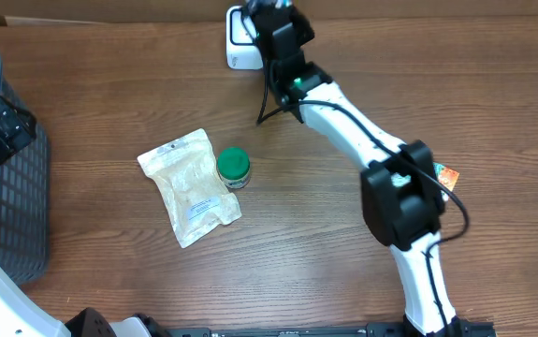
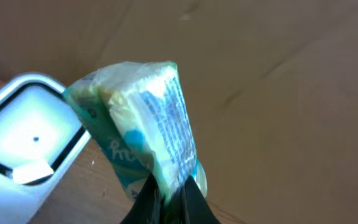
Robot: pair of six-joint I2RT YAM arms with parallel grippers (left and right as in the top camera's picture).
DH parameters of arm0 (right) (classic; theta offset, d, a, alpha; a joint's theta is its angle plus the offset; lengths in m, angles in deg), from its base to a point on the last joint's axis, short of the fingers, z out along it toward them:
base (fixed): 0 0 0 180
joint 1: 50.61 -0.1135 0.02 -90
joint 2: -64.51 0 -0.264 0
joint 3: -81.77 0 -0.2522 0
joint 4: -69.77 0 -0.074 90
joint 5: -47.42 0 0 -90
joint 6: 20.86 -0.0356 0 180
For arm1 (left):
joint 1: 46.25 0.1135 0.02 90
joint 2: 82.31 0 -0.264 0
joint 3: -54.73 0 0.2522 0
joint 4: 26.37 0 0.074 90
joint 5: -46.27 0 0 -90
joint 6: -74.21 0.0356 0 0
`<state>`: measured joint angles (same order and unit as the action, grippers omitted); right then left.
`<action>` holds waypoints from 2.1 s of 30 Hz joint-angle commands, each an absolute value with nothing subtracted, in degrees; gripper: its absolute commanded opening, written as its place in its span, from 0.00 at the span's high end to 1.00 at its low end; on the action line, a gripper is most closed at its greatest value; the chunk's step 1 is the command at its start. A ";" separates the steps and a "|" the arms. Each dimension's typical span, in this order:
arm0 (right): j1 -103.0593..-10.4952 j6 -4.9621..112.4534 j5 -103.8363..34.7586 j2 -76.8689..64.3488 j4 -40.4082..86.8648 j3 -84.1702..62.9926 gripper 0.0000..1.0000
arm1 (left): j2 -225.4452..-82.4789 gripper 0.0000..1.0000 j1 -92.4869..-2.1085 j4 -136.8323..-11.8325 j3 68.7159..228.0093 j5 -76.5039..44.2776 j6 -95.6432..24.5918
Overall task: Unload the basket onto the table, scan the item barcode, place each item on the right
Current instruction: 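Hold the small teal packet in front of the scanner face, then move the packet right and release it on the table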
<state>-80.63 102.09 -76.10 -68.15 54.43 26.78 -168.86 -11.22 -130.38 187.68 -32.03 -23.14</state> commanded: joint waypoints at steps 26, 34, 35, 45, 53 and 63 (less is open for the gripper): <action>-81.31 115.73 -66.68 -75.78 62.45 27.26 0.96 | -168.94 0.00 -11.03 -130.30 188.21 -32.16 -23.69; -81.40 115.73 -62.40 -75.78 66.89 27.23 0.96 | -168.94 0.00 -11.03 -130.28 188.21 -32.16 -23.69; -81.40 115.73 -61.85 -75.78 66.82 27.26 0.96 | -168.94 0.00 -11.03 -130.30 188.21 -32.16 -23.69; -81.60 113.09 -62.26 -76.72 64.53 27.26 0.96 | -168.94 0.00 -11.03 -130.30 188.21 -32.16 -23.69; -82.36 92.02 -61.37 -66.05 52.51 27.26 0.96 | -168.94 0.00 -11.03 -130.28 188.21 -32.16 -23.69; -77.55 52.63 -46.42 -37.68 6.13 27.26 0.96 | -168.94 0.00 -11.03 -130.28 188.21 -32.16 -23.69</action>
<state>-81.01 71.49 -52.89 -49.55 14.41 26.14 -168.86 -11.22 -130.41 187.68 -32.03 -23.14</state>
